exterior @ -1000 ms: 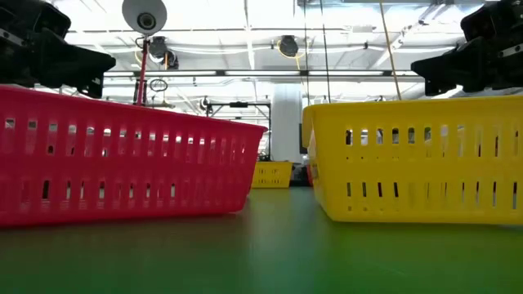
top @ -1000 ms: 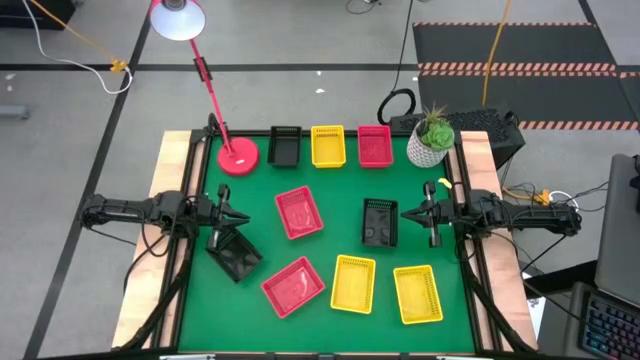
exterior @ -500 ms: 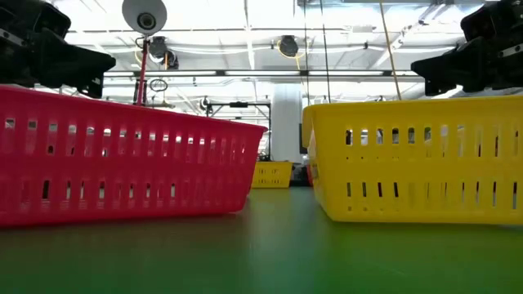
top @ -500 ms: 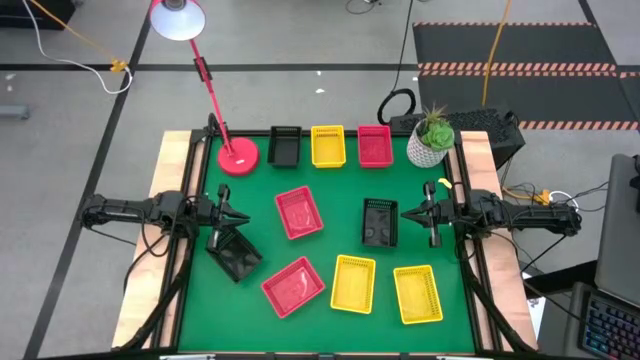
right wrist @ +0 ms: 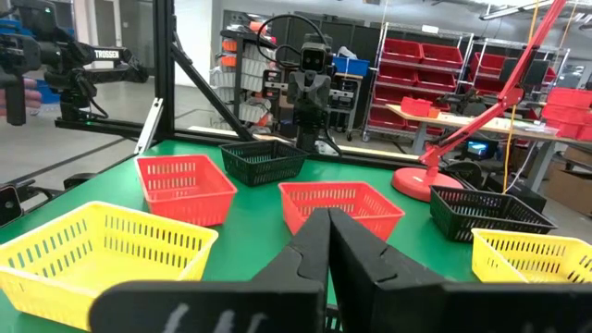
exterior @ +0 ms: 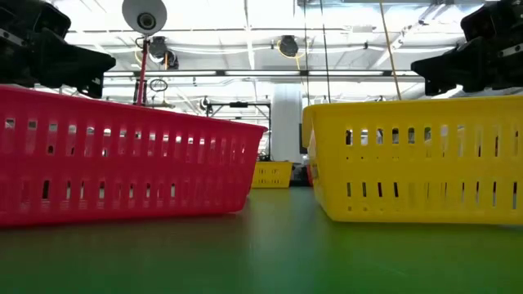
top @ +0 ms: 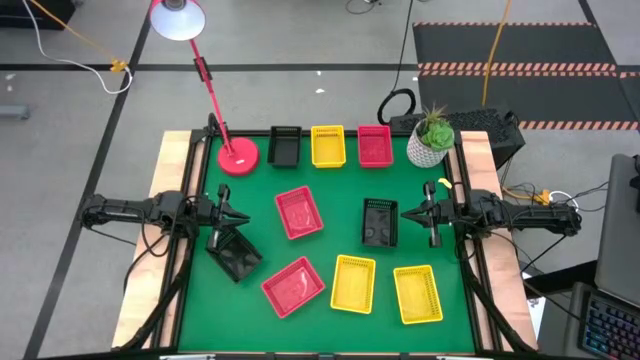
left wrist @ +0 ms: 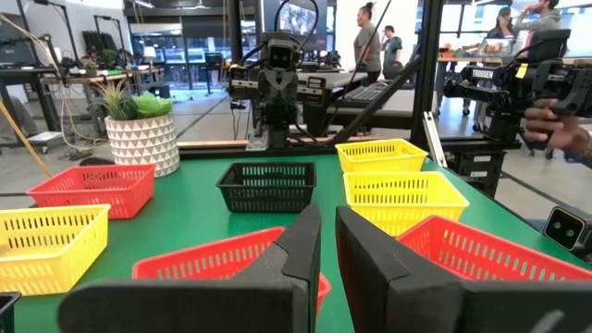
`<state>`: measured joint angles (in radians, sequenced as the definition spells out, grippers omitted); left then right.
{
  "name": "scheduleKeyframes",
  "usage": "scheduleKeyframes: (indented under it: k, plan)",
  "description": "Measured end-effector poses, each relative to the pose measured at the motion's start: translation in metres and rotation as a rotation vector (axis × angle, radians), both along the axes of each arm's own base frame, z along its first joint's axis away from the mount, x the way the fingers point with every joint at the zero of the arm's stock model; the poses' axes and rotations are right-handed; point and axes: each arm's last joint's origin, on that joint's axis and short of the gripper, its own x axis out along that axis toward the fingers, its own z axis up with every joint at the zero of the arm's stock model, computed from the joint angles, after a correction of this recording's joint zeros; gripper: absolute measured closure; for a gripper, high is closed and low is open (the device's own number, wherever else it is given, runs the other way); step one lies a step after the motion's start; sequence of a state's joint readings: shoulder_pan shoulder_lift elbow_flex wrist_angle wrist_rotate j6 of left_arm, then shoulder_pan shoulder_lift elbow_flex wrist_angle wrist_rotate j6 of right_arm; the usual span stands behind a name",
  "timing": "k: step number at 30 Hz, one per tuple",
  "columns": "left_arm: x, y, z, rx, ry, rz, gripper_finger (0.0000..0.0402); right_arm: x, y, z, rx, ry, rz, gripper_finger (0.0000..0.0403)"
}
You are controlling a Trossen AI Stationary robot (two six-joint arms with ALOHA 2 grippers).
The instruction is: Stack baskets by color
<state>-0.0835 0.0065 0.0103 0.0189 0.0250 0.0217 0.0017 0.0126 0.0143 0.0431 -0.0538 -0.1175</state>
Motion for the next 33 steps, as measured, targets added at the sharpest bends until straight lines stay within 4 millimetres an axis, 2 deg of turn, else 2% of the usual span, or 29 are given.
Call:
scheduleKeyframes:
  k: [33]
  plan:
    - [0.0,0.0,0.0,0.0,0.0,0.0,0.036,-0.0005,0.0,0.004,0.027,-0.023,0.001,0.0403]
